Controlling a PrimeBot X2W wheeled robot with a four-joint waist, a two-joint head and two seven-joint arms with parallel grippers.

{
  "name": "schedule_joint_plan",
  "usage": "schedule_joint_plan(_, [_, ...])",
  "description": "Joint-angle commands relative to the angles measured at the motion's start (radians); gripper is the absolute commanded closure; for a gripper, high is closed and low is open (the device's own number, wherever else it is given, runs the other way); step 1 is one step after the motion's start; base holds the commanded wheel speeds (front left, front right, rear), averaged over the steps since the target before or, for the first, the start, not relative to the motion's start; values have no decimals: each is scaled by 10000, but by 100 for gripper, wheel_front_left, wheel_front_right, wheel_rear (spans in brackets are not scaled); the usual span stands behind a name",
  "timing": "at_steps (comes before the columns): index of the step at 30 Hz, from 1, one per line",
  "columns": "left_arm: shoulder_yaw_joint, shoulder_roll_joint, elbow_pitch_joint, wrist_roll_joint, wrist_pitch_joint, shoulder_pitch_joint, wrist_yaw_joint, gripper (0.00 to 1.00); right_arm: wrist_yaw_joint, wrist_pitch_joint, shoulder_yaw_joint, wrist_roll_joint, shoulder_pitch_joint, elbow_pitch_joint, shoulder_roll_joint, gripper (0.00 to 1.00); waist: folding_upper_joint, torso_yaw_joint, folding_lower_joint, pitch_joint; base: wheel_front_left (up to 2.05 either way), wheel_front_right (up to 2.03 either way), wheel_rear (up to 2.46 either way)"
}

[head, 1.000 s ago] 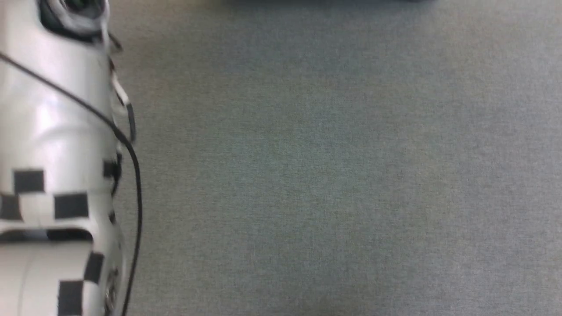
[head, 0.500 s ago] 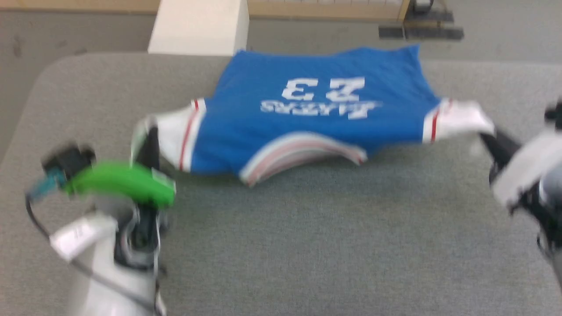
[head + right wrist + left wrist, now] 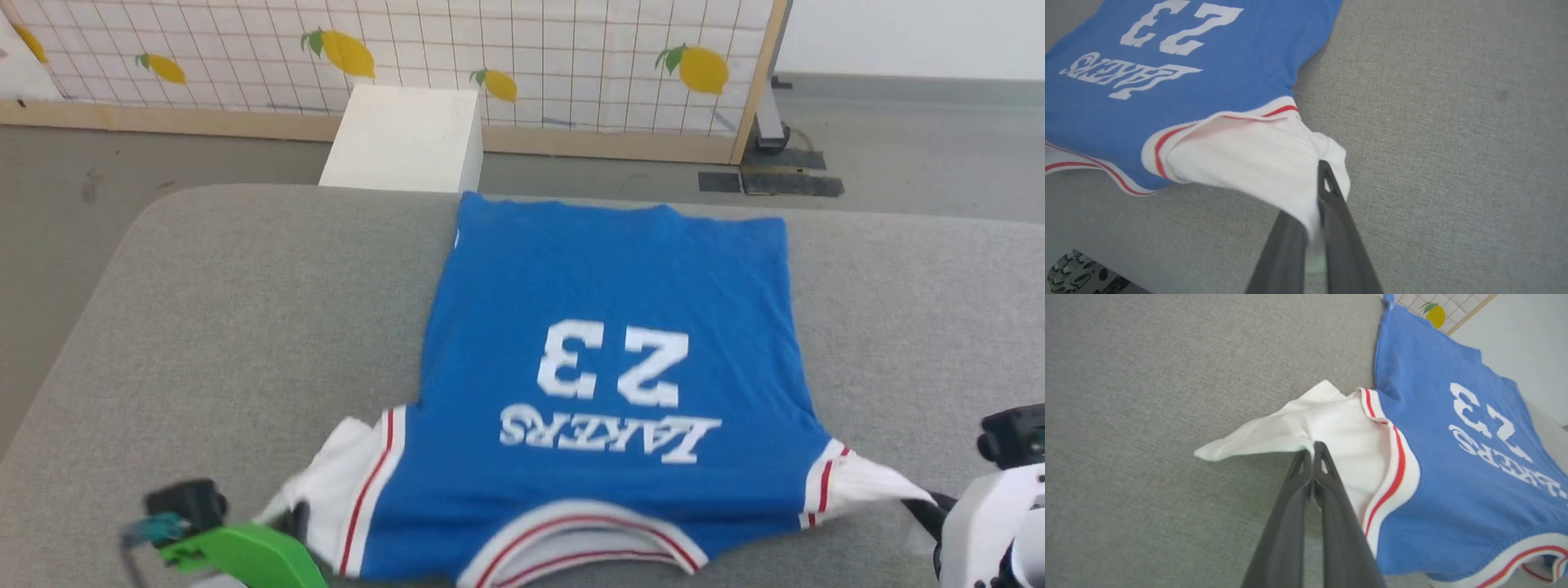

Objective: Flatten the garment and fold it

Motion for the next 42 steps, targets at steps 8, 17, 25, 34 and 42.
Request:
schedule_joint_plan(8, [-1373,436,936,1634,589,-200,339,100,-15,2452,1390,-1984,-211,-430,52,100,0,-16,2,239,0,0,0])
schedule_joint_plan(17, [-1326,-75,1519,1271,-122,-452,133,100,-15,1727,2335,-2270,-549,1313,669,56,0,4,2,527,0,0,0])
schedule_joint_plan(25, [-973,-198,1312,1032,-587,-340,254,100,-15,1118,397,-913,-374,147,1142,0,0,-183,2,519,0,0,0])
schedule_joint_plan(34, [-832,-207,476,989,-824,-190,388,100,-15,365,-2242,73,-1746,-1383,2669,0,0,-182,2,934,0,0,0])
schedule_joint_plan(42, [-1145,-505,-309,1217,-982,-520,558,100,-15,-83,-2563,-1330,-5252,344,2363,0,0,354,2,2623,0,0,0])
